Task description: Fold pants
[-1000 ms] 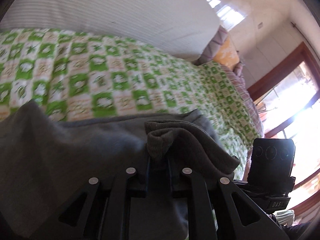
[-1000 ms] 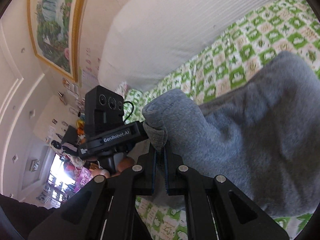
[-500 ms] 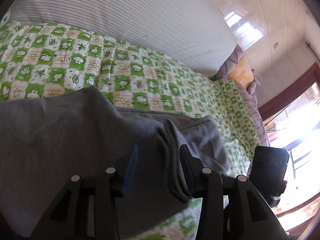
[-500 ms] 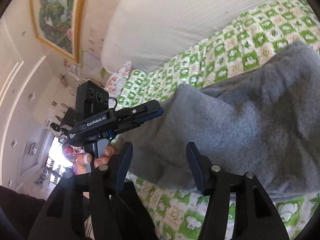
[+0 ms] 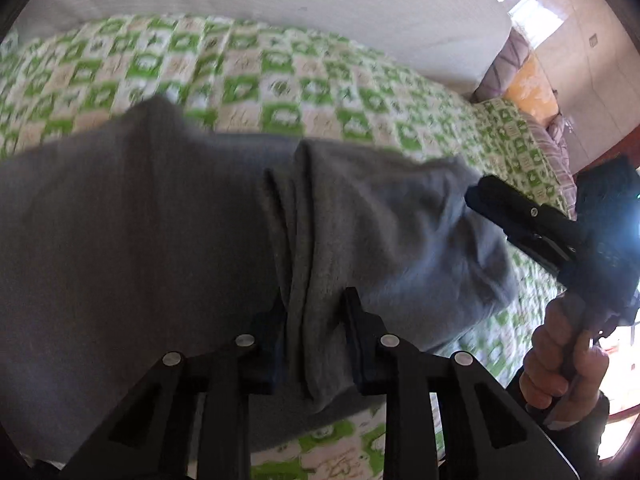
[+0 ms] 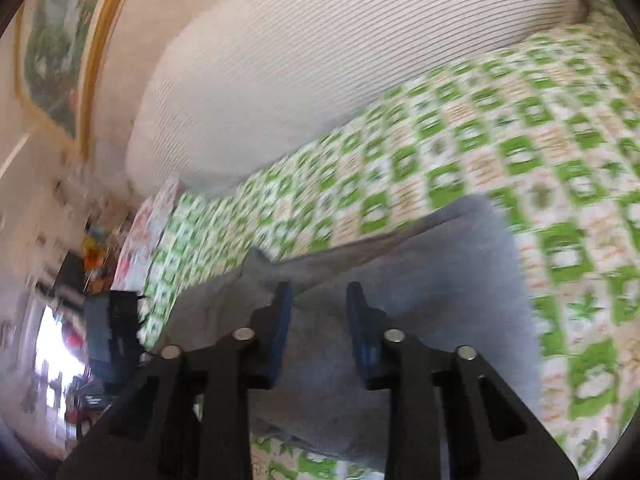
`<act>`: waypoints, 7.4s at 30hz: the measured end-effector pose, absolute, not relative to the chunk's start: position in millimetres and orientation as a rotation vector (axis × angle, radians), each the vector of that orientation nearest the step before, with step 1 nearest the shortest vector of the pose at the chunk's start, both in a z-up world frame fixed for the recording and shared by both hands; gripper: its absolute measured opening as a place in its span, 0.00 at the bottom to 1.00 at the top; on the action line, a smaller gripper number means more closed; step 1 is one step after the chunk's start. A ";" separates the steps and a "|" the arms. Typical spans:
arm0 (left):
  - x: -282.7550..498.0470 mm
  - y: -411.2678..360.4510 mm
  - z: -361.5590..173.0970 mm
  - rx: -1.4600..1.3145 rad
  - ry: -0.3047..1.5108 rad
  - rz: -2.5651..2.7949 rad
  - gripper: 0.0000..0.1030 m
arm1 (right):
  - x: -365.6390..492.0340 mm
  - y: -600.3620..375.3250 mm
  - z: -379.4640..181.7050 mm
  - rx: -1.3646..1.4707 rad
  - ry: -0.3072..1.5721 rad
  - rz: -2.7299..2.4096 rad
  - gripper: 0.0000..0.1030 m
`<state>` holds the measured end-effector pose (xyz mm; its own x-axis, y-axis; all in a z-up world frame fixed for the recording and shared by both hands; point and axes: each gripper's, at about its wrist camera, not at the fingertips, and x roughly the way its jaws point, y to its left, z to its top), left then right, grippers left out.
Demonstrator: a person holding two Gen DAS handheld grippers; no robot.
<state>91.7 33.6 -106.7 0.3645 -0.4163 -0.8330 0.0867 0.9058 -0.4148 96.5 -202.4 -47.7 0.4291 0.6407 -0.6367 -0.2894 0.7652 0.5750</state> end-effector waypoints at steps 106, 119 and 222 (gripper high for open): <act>34.3 11.2 0.1 -0.523 0.855 -0.337 0.24 | 173.6 -114.7 45.3 0.126 0.977 0.898 0.13; 72.0 -65.4 -40.9 -0.350 0.936 -0.340 0.24 | 191.4 -212.3 -7.3 0.307 0.989 0.822 0.13; 209.5 -189.8 -72.1 0.483 1.120 -0.589 0.13 | 11.7 -297.3 -53.2 0.322 1.024 0.154 0.42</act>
